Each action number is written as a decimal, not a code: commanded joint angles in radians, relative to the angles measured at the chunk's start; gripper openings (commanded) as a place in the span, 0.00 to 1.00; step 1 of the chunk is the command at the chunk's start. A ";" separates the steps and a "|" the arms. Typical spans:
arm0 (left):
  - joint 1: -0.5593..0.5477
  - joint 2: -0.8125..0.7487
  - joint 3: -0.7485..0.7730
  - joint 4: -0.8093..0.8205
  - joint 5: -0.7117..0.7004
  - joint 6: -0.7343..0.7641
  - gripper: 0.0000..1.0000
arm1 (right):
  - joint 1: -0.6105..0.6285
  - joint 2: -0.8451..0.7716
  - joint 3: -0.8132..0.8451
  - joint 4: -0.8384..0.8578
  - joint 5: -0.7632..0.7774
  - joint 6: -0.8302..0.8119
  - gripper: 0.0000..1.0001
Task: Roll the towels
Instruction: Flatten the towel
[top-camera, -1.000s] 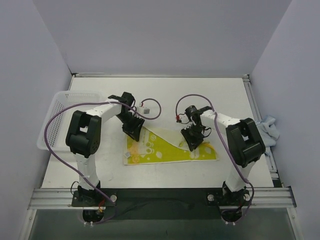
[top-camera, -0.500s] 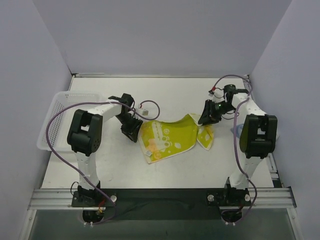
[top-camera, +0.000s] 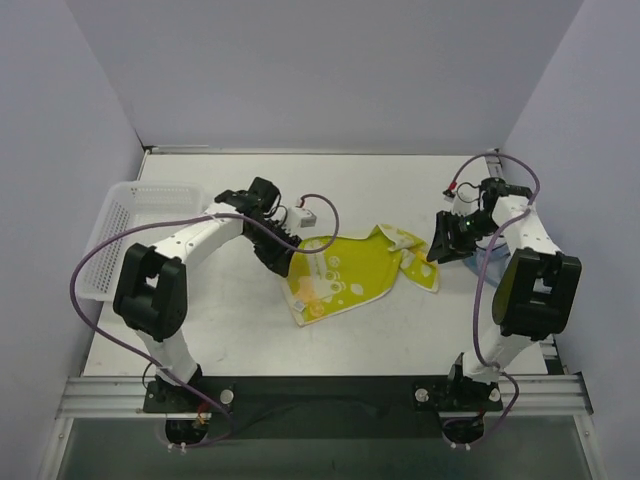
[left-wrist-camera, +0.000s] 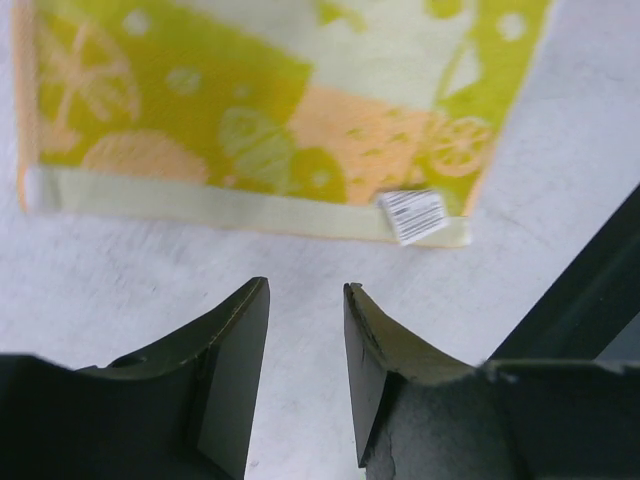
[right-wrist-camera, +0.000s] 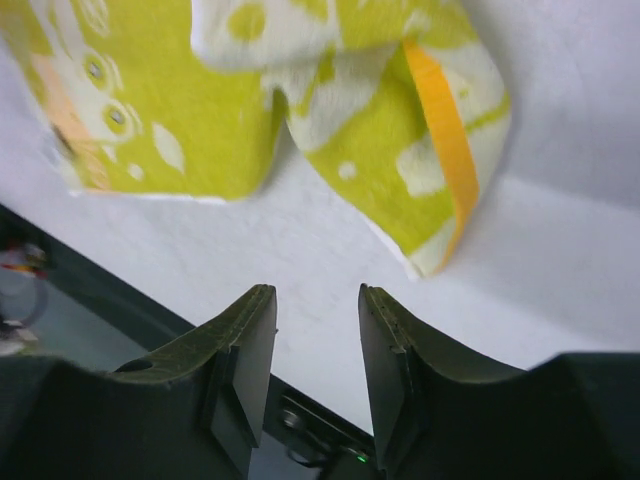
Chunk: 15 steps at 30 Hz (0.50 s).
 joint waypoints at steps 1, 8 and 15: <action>-0.142 -0.084 -0.026 0.037 0.022 0.106 0.47 | 0.039 -0.121 -0.084 -0.072 0.209 -0.178 0.38; -0.368 -0.081 -0.134 0.153 -0.092 0.113 0.51 | 0.033 -0.032 -0.119 -0.036 0.299 -0.043 0.38; -0.481 -0.064 -0.207 0.236 -0.205 0.146 0.62 | 0.032 0.052 -0.138 -0.021 0.308 0.015 0.40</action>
